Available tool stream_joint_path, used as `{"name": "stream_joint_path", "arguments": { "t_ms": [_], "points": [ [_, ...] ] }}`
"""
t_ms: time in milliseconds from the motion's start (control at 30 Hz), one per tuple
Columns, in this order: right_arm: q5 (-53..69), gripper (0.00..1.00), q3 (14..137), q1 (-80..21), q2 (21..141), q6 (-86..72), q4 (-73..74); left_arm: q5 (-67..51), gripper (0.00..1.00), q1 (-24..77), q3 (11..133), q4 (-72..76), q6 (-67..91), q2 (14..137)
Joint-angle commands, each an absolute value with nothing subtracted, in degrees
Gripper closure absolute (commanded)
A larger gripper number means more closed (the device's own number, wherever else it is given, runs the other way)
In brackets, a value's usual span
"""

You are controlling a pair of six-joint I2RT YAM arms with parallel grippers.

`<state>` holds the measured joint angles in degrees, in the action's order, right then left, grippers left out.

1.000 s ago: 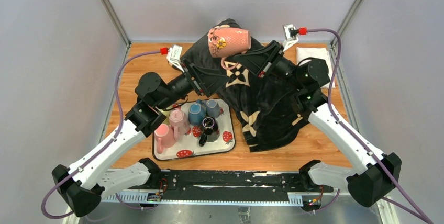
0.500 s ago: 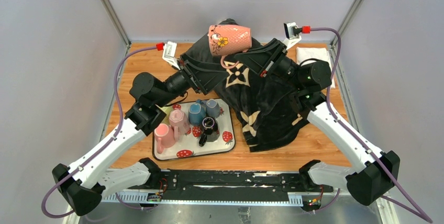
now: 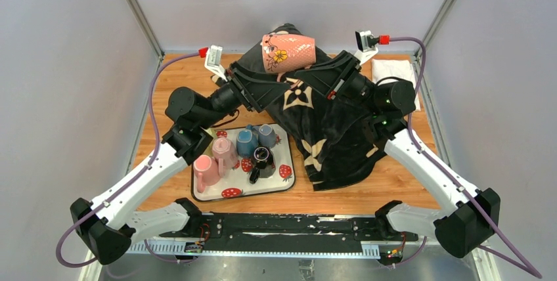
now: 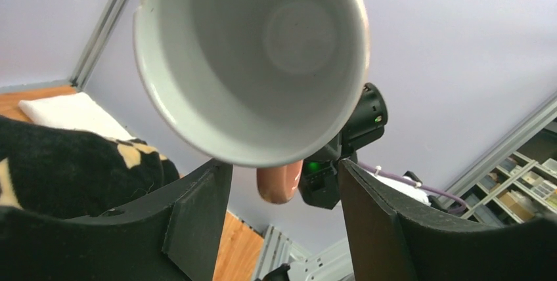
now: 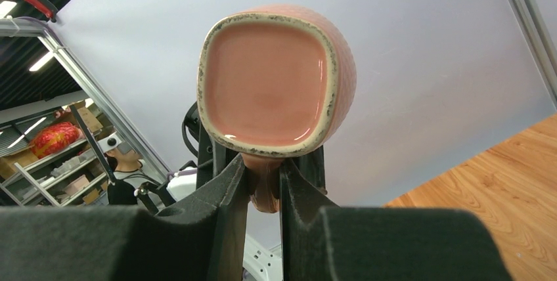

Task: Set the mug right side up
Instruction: Turn over the cup on the tray.

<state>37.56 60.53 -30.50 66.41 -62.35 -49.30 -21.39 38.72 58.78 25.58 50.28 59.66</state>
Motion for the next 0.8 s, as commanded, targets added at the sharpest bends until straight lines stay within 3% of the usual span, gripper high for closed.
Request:
{"name": "stream_joint_path", "arguments": {
  "t_ms": [0, 433, 633, 767],
  "points": [
    [37.73, 1.0, 60.22, -29.79, 64.56, -63.54, -57.23, -21.57, 0.34, 38.94, 61.11, 30.25, 52.44, 60.4],
    [37.97, 1.0, 58.35, -29.82, 64.13, -63.81, -57.71, -21.5, 0.51, 38.94, 62.45, 34.93, 55.28, 63.3],
    [37.88, 1.0, 57.58, -29.84, 64.31, -63.81, -57.26, -21.02, 0.66, 38.94, 62.47, 35.94, 55.53, 63.44],
    [37.92, 1.0, 57.2, -29.85, 64.67, -63.9, -57.48, -21.07, 0.68, 38.94, 62.32, 36.46, 55.89, 63.42]
  ]
}}
